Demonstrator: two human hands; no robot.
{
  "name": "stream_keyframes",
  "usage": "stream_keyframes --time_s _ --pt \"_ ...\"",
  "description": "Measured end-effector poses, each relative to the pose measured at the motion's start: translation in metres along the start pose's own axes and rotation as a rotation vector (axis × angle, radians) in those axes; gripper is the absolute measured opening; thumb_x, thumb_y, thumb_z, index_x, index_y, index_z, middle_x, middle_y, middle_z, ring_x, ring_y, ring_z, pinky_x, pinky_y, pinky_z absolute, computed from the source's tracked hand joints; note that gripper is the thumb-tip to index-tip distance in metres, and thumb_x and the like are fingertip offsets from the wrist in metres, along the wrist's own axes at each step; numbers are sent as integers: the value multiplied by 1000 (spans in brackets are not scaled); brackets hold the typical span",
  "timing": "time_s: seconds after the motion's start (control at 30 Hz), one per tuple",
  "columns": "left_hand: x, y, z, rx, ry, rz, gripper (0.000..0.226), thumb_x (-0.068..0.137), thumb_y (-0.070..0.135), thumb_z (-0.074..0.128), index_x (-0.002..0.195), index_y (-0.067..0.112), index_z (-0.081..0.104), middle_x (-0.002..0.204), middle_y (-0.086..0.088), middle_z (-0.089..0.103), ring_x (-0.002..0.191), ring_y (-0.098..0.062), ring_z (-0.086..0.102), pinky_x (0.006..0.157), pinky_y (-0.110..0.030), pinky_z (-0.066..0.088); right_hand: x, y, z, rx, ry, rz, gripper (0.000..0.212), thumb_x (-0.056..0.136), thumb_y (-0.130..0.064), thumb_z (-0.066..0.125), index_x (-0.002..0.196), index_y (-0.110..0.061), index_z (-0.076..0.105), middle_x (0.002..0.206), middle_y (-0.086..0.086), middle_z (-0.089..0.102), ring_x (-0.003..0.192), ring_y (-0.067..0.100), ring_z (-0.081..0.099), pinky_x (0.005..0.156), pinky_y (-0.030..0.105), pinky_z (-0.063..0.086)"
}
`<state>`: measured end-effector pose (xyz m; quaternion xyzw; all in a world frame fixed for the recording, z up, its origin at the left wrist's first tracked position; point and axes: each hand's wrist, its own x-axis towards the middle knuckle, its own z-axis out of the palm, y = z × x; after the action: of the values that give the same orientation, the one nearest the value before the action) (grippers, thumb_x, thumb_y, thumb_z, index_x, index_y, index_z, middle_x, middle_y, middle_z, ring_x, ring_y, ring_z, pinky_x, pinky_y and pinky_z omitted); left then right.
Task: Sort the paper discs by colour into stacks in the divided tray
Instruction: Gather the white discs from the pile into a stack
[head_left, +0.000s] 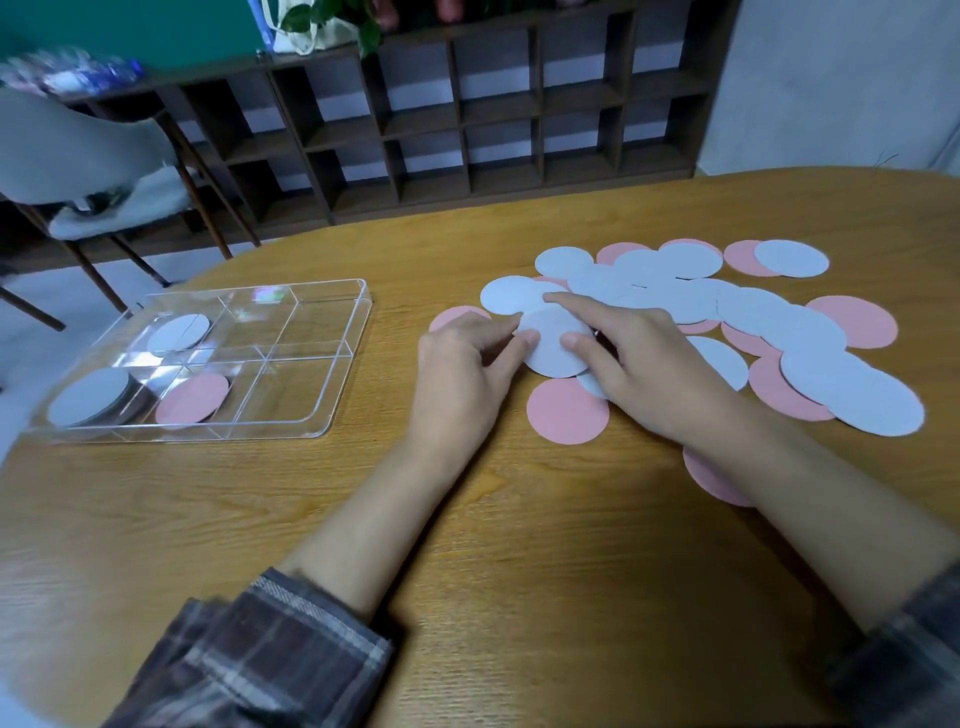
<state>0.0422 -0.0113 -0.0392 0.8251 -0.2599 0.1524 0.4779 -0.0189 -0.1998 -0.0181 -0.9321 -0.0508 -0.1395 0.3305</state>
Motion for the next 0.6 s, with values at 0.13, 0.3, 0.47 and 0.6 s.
stream_keyframes --time_s 0.13,0.3,0.47,0.6 --pt "-2 -3 0 212 -34 82 31 100 38 60 101 12 77 70 -6 60 65 -23 55 65 -44 49 1 0 3 -43 -29 -23 36 106 -28 49 142 -28 51 110 1 65 105 23 57 81 33 41" --pt "-5 1 -6 264 -72 83 25 96 41 65 114 31 78 80 9 66 68 -10 59 64 -36 54 -2 5 -19 6 53 -25 28 104 -20 52 131 -21 58 95 -1 62 89 20 56 65 21 32" --pt "-7 16 7 180 -205 118 34 88 41 78 116 22 77 101 13 70 99 -1 63 89 -27 52 -15 29 -56 33 143 29 23 103 -20 53 123 -23 62 93 -1 67 82 10 59 66 12 39" --pt "-3 31 27 209 -370 139 61 77 58 83 131 33 69 125 17 60 121 -4 53 103 -19 41 -28 51 -66 91 212 96 21 103 -21 54 121 -27 63 94 1 71 84 19 62 71 28 46"
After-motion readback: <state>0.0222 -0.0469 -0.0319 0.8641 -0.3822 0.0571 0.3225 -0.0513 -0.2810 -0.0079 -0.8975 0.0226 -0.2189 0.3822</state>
